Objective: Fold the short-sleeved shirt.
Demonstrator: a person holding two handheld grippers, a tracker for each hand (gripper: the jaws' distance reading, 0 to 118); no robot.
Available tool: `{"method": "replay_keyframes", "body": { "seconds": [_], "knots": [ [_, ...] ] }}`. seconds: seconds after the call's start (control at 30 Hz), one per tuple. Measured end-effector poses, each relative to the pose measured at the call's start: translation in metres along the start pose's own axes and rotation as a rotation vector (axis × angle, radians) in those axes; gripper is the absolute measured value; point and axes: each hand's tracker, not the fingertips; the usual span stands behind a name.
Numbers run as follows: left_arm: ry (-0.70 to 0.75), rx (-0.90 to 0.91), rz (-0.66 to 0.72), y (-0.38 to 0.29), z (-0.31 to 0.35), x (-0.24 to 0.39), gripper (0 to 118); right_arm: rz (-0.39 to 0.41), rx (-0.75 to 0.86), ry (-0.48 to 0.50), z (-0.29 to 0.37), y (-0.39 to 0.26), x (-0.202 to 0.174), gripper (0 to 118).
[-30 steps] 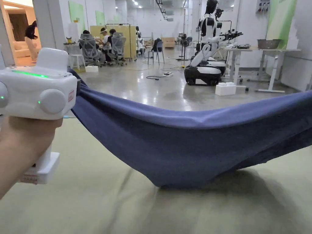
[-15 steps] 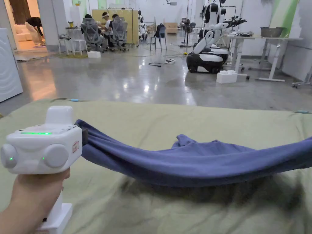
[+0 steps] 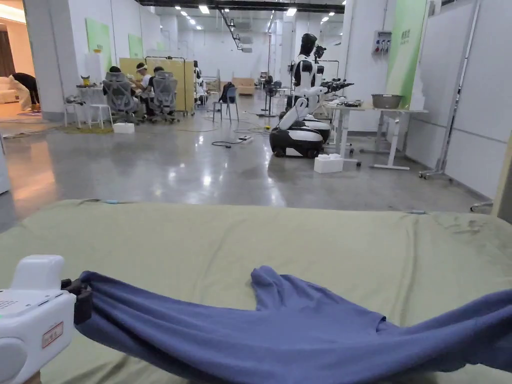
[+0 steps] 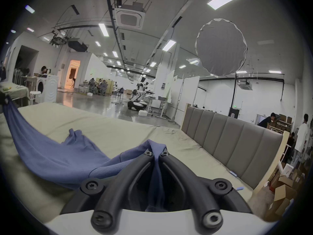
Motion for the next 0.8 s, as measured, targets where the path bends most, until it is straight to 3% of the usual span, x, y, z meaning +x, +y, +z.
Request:
{"method": "replay_keyframes", "body": {
  "seconds": [0.07, 0.27, 0.3, 0.37, 0.4, 0.43, 0.47, 0.53, 0.6, 0.7, 0.73, 0.77, 0.8],
  "knots": [
    [0.003, -0.025, 0.000, -0.016, 0.019, -0.005, 2, 0.025, -0.023, 0.024, 0.021, -0.015, 0.001, 3],
    [-0.013, -0.125, -0.070, -0.083, 0.042, 0.001, 2, -0.004, -0.182, 0.070, 0.026, -0.079, 0.007, 3],
    [-0.005, -0.158, -0.087, -0.094, 0.040, 0.001, 4, 0.034, -0.221, 0.070, 0.023, -0.090, 0.005, 3],
    [-0.005, -0.155, -0.086, -0.114, 0.034, -0.004, 30, 0.107, -0.287, 0.065, 0.018, -0.113, 0.000, 3],
    [-0.005, -0.163, -0.080, -0.124, 0.031, -0.007, 58, 0.123, -0.283, 0.047, 0.018, -0.126, 0.001, 4],
    [0.009, -0.213, -0.050, -0.132, 0.028, -0.011, 106, 0.114, -0.283, 0.056, 0.018, -0.135, 0.002, 14],
    [0.017, -0.274, -0.010, -0.139, 0.025, -0.016, 118, 0.128, -0.315, 0.058, 0.018, -0.143, 0.004, 39],
    [0.030, -0.265, 0.041, -0.146, 0.039, -0.027, 118, 0.102, -0.357, 0.018, 0.023, -0.152, 0.008, 114],
    [0.010, -0.335, 0.128, -0.135, 0.067, -0.034, 118, -0.019, -0.346, 0.095, 0.034, -0.150, 0.016, 118],
    [-0.169, -0.161, 0.260, -0.113, 0.112, -0.046, 114, -0.068, -0.299, 0.098, 0.056, -0.129, 0.016, 118],
    [-0.157, -0.143, 0.243, -0.107, 0.127, -0.045, 102, -0.080, -0.277, 0.102, 0.064, -0.119, 0.014, 118],
    [-0.127, -0.112, 0.202, -0.098, 0.147, -0.034, 82, -0.104, -0.269, 0.134, 0.072, -0.107, 0.012, 116],
    [-0.062, -0.087, 0.136, -0.093, 0.164, -0.025, 52, -0.155, -0.236, 0.182, 0.085, -0.090, 0.007, 111]
  ]
}}
